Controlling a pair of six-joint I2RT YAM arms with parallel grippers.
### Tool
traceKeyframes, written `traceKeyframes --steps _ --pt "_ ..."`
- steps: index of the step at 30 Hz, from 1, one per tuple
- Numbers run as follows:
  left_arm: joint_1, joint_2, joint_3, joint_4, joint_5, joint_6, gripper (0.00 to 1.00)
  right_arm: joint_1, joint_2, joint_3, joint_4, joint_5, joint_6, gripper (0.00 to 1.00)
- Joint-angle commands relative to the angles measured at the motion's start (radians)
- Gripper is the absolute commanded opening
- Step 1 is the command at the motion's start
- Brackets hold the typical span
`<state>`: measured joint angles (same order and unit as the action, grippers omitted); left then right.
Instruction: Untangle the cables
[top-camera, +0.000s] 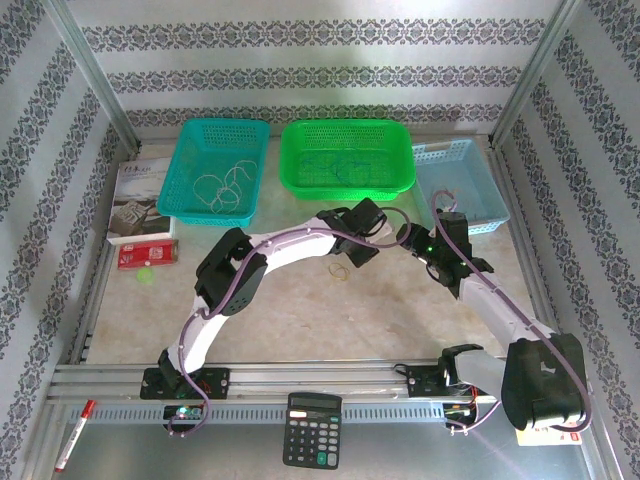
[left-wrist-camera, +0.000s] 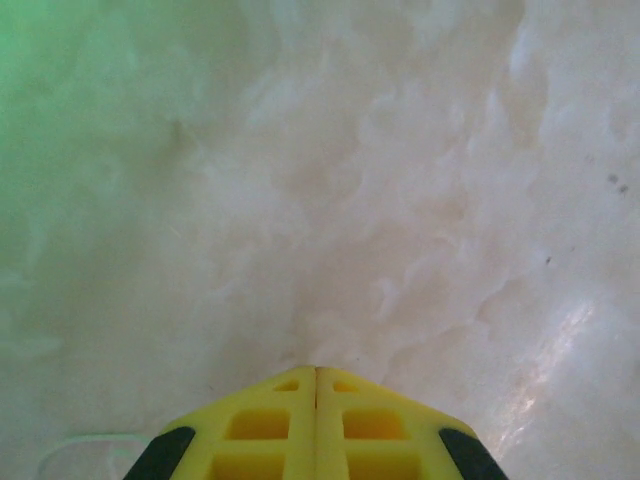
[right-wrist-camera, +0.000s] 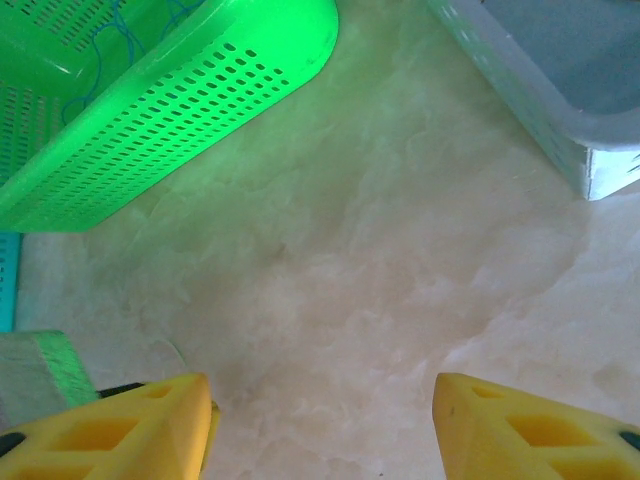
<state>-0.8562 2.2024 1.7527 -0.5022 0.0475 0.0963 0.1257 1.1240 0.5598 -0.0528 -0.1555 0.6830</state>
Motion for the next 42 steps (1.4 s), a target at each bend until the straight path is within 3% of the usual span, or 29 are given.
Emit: traceKeyframes --steps 1,11,21,42 --pt "-0.004 -0.079 0.057 -0.076 -0.023 -0.006 0.00 -0.011 -0.015 0.006 0.012 -0.035 0.001 0.61" --pt "0.062 -0.236 0.082 -0.122 0.022 -0.047 0.00 0.029 -0.002 -0.017 0.133 -0.135 -0.016 0.62" --pt "0.121 -0.388 0.071 -0.092 0.154 -0.133 0.00 0.089 -0.023 -0.039 0.326 -0.284 -0.091 0.76" --pt "0.168 -0.540 0.025 0.020 0.369 -0.261 0.00 0.143 0.076 0.073 0.421 -0.418 -0.098 0.76"
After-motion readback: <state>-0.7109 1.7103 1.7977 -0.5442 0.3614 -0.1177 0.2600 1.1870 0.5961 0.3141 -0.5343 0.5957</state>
